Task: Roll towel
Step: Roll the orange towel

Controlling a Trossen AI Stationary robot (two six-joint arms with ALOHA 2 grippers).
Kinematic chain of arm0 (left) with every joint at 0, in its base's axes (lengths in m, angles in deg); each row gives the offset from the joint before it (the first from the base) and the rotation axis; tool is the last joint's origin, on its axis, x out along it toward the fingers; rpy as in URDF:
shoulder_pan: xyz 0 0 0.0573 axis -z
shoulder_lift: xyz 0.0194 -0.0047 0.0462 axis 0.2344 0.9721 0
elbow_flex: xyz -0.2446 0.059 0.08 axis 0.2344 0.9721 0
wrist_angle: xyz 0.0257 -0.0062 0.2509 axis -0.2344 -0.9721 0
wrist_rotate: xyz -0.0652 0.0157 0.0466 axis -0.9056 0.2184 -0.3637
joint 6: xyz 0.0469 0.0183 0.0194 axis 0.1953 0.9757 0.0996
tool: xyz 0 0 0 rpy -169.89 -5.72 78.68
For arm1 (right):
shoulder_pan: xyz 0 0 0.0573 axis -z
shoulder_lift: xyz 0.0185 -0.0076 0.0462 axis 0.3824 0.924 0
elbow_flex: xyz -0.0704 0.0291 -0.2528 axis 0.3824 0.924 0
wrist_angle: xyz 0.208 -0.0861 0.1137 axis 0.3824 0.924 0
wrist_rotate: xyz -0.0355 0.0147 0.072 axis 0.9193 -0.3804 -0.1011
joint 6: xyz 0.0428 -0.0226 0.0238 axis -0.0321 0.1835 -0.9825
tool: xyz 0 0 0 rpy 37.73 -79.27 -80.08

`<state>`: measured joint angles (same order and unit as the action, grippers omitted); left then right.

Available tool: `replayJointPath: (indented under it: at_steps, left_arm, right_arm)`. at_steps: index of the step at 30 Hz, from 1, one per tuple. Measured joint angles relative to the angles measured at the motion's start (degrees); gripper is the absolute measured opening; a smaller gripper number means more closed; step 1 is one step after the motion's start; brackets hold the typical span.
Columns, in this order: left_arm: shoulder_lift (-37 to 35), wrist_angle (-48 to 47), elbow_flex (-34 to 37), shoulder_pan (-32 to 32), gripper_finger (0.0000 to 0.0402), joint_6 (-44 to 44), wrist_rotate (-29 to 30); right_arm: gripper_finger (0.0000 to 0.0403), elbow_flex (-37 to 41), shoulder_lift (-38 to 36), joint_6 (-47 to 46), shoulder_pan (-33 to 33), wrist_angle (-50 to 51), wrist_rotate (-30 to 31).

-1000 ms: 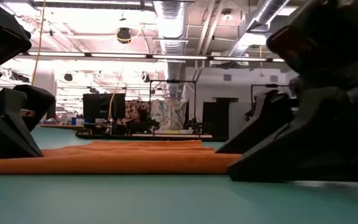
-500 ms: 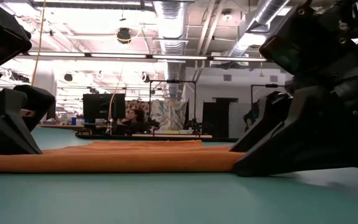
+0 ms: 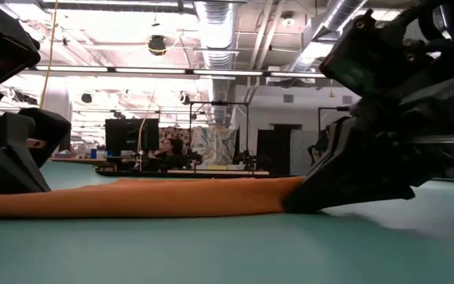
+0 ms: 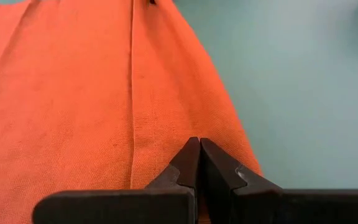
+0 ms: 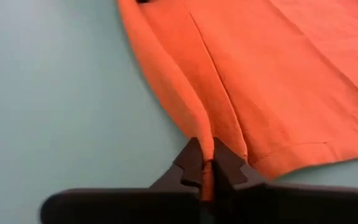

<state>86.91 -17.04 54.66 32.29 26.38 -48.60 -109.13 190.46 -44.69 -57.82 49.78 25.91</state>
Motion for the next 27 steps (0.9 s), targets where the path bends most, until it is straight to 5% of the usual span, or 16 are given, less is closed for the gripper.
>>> replayJointPath:
  at_steps: [11,27]
  left_arm:
    - [0.0,2.8,0.0,0.0,0.0,0.1,-4.2]
    - [0.0,4.8,0.0,0.0,0.0,0.6,-9.6]
  right_arm:
    - [0.0014,-5.0,-5.7,-8.5,-0.8,8.0,-7.6]
    - [0.0012,-5.2,-14.8,-40.0,6.0,14.7,-19.8]
